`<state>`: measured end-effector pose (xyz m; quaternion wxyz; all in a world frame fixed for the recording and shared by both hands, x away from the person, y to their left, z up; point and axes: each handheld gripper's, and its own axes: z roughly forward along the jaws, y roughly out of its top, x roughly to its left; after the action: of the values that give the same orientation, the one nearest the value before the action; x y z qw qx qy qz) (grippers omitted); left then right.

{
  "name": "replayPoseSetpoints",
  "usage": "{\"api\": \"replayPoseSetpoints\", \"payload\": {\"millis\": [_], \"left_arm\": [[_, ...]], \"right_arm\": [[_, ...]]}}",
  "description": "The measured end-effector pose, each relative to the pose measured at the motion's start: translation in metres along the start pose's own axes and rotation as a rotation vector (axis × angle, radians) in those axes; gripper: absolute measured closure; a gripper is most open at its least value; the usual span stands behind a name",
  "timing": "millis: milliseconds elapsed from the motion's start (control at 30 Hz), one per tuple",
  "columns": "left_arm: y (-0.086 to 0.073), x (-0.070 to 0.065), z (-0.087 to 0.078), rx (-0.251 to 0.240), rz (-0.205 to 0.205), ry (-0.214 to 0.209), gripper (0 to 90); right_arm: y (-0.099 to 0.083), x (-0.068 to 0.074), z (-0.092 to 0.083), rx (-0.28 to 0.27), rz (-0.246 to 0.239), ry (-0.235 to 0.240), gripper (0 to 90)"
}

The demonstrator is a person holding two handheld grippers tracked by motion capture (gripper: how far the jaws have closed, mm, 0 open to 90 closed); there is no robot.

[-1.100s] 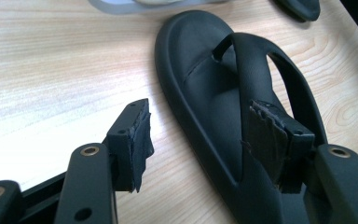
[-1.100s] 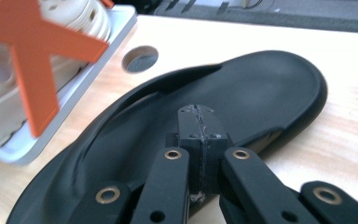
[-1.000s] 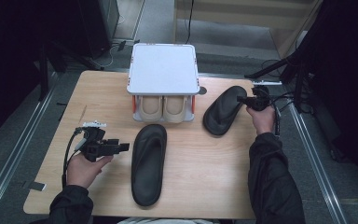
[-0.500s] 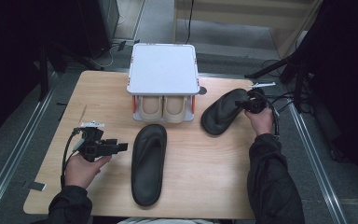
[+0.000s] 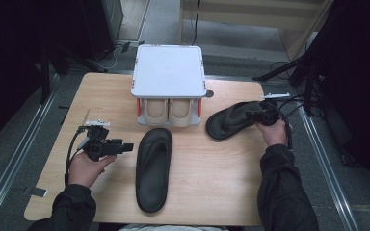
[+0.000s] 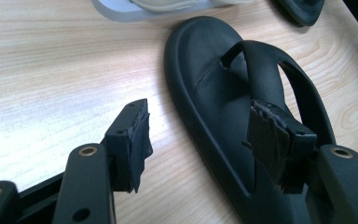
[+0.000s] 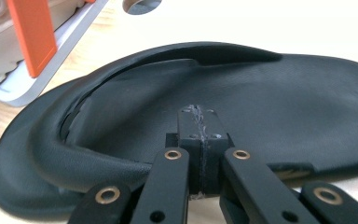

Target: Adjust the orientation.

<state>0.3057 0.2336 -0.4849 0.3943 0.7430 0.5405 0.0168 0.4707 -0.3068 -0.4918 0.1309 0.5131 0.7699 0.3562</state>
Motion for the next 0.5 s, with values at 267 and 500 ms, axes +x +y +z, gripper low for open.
{"api": "replayPoseSetpoints", "payload": {"millis": [267,500], "left_arm": [[0.008,0.004,0.005,0.026,0.01,-0.009,39.2],[0.015,0.008,0.004,0.007,0.012,-0.016,39.4]], "right_arm": [[-0.013,0.007,-0.011,0.007,0.011,0.008,90.0],[-0.024,0.013,-0.02,0.012,0.019,0.014,90.0]]}}
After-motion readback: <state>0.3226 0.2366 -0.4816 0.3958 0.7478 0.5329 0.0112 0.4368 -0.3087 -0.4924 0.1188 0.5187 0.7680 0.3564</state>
